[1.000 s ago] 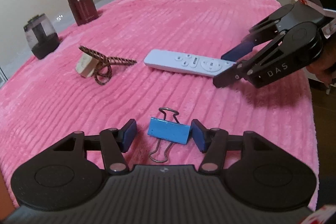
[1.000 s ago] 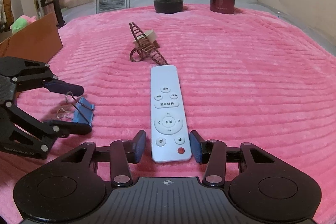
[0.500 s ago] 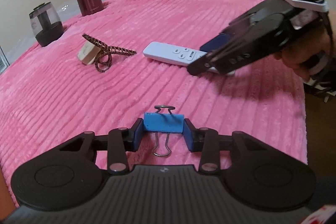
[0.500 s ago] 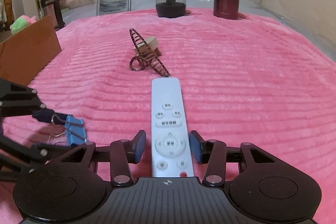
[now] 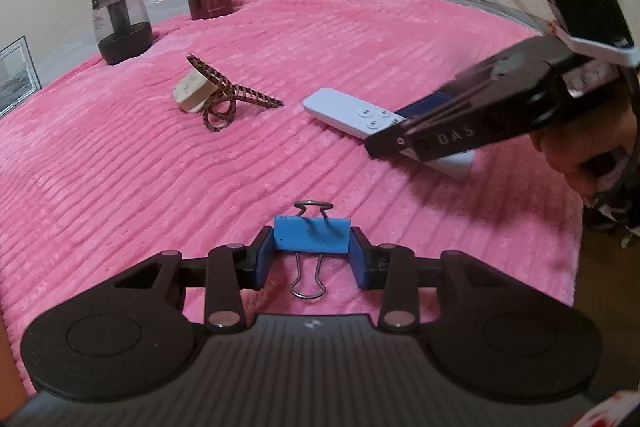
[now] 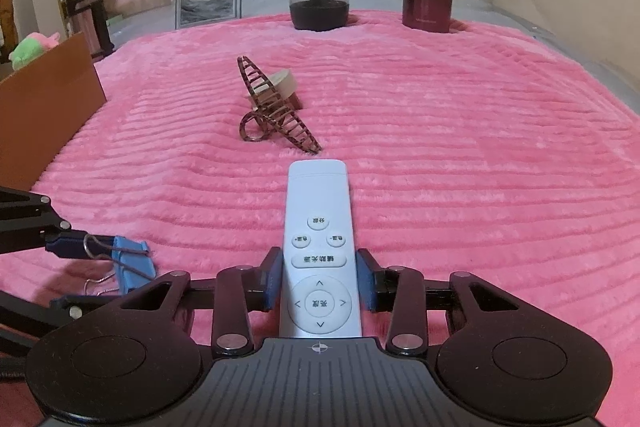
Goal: Organize rigid objects
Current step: 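Lift the remote with the right tool while the left tool lifts the binder clip, then carry the white remote and blue binder clip with both tools over the cardboard box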
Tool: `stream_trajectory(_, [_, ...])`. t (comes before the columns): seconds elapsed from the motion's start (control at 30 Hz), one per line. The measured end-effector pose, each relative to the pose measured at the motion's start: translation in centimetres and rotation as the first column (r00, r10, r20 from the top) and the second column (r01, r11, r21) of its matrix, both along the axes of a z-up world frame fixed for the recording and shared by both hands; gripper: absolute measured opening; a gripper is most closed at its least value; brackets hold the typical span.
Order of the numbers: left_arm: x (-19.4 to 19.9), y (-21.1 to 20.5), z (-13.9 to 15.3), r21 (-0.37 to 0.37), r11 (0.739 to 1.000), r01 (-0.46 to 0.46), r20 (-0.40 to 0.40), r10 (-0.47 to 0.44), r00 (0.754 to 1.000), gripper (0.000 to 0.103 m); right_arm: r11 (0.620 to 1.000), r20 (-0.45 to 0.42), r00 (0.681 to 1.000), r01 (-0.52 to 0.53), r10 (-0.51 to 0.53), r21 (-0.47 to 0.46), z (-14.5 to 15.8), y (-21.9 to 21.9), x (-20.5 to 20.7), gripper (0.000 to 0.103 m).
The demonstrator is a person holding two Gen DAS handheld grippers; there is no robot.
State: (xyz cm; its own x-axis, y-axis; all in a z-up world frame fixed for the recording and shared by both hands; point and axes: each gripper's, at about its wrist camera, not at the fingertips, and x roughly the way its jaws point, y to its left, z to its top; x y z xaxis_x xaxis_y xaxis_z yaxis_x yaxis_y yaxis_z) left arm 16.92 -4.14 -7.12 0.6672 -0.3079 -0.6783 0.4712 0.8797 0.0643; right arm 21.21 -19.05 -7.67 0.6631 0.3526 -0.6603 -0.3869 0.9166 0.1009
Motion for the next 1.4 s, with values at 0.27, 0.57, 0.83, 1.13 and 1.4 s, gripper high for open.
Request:
stream_trajectory(0.27, [-2.8,0.6,2.7,-0.036,0.998,-0.045,0.002,0.045,0.999,0.034,0.998,0.023,1.000,0.004,-0.006,0.059,2.4,-0.4,-4.4,0.036])
stream_trajectory(0.57, [-6.9,1.8,6.5,-0.049,0.995,-0.088,0.037,0.090,0.995,0.034,0.993,0.062,0.998,-0.009,0.002,0.119,6.2,0.4,-9.1,0.036])
stream_trajectory(0.83, [-10.3,3.7,9.2,-0.058,0.991,-0.117,0.082,0.122,0.989,0.034,0.989,0.101,0.994,-0.059,0.046,0.133,9.1,2.7,-12.1,0.036])
stream_trajectory(1.13, [-13.7,6.7,12.0,-0.062,0.986,-0.156,0.130,0.163,0.978,0.034,0.980,0.144,0.983,-0.136,0.115,0.145,11.6,6.5,-14.4,0.036])
stream_trajectory(1.4, [-16.6,10.1,13.3,-0.097,0.969,-0.229,0.154,0.241,0.958,0.034,0.967,0.162,0.969,-0.212,0.188,0.140,12.9,10.5,-15.5,0.036])
